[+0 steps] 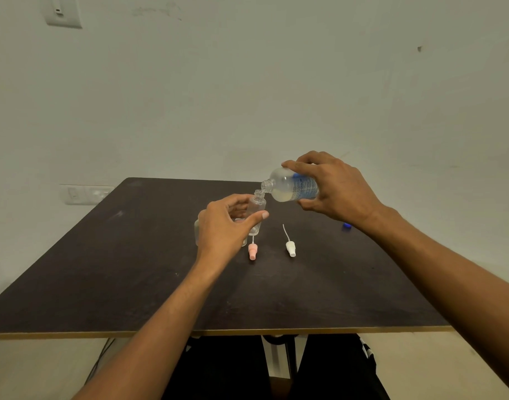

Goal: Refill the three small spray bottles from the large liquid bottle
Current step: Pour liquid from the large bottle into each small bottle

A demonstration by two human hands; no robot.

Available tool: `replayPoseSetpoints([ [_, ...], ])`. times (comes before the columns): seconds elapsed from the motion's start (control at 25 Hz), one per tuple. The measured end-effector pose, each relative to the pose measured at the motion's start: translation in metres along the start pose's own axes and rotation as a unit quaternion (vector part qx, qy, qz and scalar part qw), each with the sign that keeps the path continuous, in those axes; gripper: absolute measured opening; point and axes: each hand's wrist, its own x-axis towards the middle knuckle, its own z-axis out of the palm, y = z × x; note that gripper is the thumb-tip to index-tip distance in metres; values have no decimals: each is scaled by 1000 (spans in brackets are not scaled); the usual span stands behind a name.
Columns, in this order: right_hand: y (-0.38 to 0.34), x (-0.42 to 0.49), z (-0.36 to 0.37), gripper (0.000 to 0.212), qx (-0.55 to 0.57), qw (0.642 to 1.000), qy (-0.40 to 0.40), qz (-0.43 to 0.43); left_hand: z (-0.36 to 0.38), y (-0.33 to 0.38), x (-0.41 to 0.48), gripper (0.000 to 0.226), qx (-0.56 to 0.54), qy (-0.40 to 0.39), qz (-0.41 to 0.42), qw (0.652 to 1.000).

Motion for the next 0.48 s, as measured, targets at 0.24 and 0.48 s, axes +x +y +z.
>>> replayPoseSetpoints([
  [0.24, 0, 0, -2, 77, -2, 1000, 0, -1, 1, 2, -1, 36, 6, 2, 0, 1000],
  [0.48, 0, 1, -3, 77, -2, 1000, 1, -1, 0, 3, 0, 38, 14, 0, 3, 1000],
])
